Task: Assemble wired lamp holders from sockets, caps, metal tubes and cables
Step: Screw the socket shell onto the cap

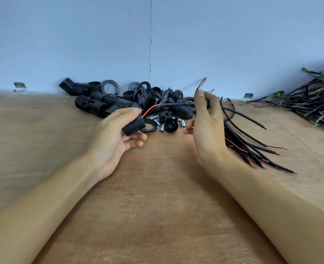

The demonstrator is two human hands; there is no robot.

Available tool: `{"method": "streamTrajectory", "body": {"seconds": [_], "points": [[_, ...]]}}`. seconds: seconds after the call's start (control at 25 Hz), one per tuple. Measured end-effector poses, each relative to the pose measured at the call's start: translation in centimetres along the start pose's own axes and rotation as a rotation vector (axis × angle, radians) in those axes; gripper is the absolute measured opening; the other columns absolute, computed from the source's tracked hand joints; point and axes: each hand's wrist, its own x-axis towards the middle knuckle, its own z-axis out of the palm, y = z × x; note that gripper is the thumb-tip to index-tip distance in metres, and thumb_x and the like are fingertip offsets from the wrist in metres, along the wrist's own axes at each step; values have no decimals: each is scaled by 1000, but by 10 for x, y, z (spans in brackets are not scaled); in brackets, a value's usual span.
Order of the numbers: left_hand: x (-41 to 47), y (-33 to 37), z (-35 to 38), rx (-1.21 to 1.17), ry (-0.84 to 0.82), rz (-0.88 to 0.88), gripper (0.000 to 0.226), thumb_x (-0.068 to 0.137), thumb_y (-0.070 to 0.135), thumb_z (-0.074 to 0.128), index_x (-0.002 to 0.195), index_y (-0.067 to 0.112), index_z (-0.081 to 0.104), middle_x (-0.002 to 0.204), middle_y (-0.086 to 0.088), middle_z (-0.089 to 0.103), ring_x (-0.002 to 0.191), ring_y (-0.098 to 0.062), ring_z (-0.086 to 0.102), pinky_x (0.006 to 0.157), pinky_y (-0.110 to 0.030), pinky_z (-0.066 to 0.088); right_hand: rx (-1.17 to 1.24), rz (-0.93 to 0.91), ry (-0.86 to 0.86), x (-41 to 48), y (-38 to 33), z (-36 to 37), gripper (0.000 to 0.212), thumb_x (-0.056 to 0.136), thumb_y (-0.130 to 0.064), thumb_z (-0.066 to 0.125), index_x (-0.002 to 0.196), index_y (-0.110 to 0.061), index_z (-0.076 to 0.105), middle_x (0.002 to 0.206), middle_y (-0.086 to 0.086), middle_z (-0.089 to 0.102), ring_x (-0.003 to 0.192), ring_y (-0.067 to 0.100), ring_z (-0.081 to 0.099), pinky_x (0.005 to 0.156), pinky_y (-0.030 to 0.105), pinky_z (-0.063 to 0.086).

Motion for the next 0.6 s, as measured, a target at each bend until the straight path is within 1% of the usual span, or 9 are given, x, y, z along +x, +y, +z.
{"method": "streamTrajectory", "body": {"seconds": [0.08,0.16,0.24,0.28,0.32,0.36,0.44,0.52,0.6], "points": [[0,-1,-1,63,-6,31,14,96,25,67,102,22,79,88,-6,70,71,-23,69,59,-31,57,-33,-27,3,0,2,0,3,96,-43,59,97,-41,57,80,-7,59,69,16,56,62,31,56],[-1,-2,-1,167,-30,75,22,102,22,58,105,26,80,97,-10,72,73,-23,69,61,-32,56,-39,-27,1,0,4,0,10,96,-31,60,93,-40,57,83,1,57,66,16,54,58,29,55],[-3,-2,0,286,-78,110,30,105,19,53,106,31,80,110,-13,73,76,-21,68,62,-32,55,-7,-9,1,2,4,-1,16,96,-23,57,96,-39,57,78,-10,60,58,13,53,56,27,55],[-5,-2,1,341,-103,124,32,106,19,51,106,33,80,113,-13,72,76,-19,67,63,-30,54,-1,-1,-1,2,4,-2,18,97,-20,55,99,-38,58,70,-17,60,55,11,52,57,28,55],[-6,-2,1,392,-127,139,33,107,19,50,104,35,80,113,-12,70,75,-17,66,62,-28,53,-10,7,-6,3,4,-2,19,97,-19,54,101,-37,59,64,-19,59,53,10,52,59,31,55],[-7,-2,2,436,-145,152,34,107,19,50,103,36,79,114,-11,69,74,-14,65,61,-25,52,-28,7,-18,3,4,-3,19,97,-20,53,102,-37,60,63,-17,59,53,9,53,61,33,56],[-8,-4,3,501,-155,170,35,108,21,49,102,39,78,113,-9,66,72,-10,63,59,-21,49,-70,-13,-61,1,6,-2,17,97,-25,56,107,-36,62,74,-11,60,57,9,56,66,36,55],[-7,-7,3,523,-125,185,31,108,24,50,105,42,75,108,2,67,70,-10,63,59,-21,50,-109,-57,-136,-4,8,1,17,96,-35,59,112,-37,64,79,-9,61,65,10,60,65,29,54],[-4,-12,3,495,-62,188,22,106,27,56,109,42,72,101,8,69,69,-13,66,61,-26,53,-135,-72,-222,-10,10,5,25,93,-48,58,115,-41,65,78,-13,63,73,11,63,65,23,54]]}}
